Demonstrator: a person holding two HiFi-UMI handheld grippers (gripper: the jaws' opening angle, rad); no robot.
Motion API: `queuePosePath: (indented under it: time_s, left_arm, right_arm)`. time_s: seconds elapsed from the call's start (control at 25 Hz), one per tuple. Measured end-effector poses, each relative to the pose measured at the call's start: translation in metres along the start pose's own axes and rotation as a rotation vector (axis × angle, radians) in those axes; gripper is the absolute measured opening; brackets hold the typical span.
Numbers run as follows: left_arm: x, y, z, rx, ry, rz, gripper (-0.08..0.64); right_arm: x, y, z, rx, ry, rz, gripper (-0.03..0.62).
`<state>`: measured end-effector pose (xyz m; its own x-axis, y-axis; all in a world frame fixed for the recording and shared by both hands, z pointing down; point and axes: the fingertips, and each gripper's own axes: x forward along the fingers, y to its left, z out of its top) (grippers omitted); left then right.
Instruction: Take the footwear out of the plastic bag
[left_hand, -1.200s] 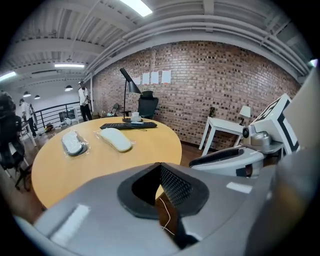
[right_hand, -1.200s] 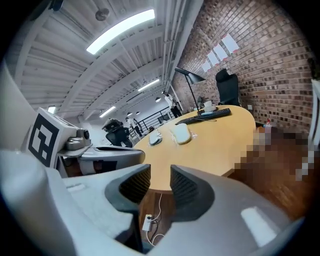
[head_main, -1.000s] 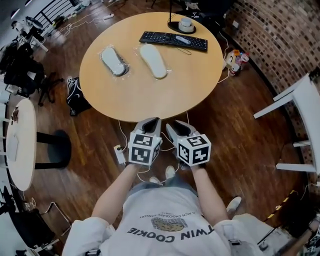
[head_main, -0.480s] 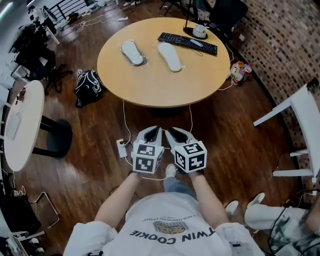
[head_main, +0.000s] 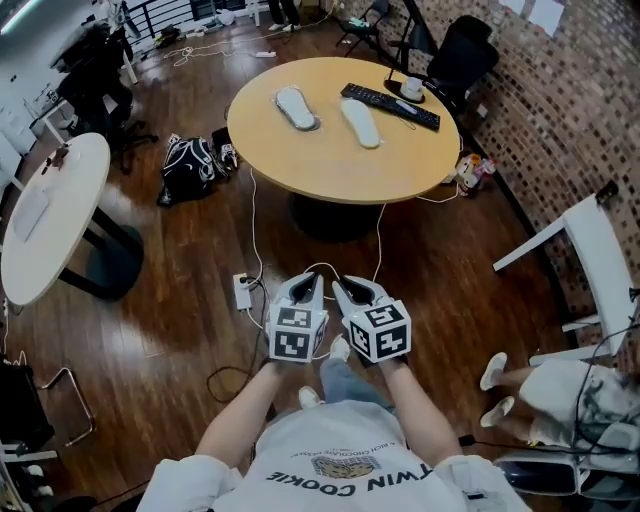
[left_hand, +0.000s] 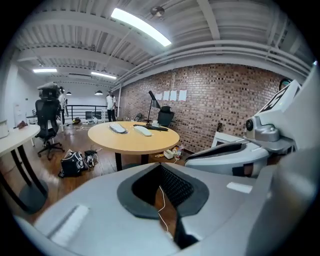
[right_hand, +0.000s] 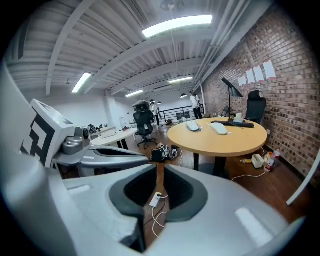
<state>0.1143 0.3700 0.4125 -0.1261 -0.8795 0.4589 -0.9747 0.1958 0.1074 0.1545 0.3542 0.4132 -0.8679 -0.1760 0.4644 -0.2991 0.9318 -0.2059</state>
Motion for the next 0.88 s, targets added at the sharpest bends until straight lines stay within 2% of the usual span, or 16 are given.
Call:
queuePosePath:
  time_s: [0.24,0.56,0.88]
  left_arm:
    - [-0.02,0.0,-0.031,-0.003,-0.06,0.018,0.002]
    - [-0.032,-0.02,-0.005,-0.011,-0.08,0.028,0.002]
    - [-0.03,-0.068,0.031,-0.026,-0.061,0.008,0.002]
  right_arm:
    - [-0.002,0.031,-0.033,-0.053,-0.026,0.012,0.044]
    - [-0.027,0.031,-0.015,-0.033,-0.034,0.031,0.044]
    - [-0.075,0.001,0.009,-0.007,-0.022,0.018,0.044]
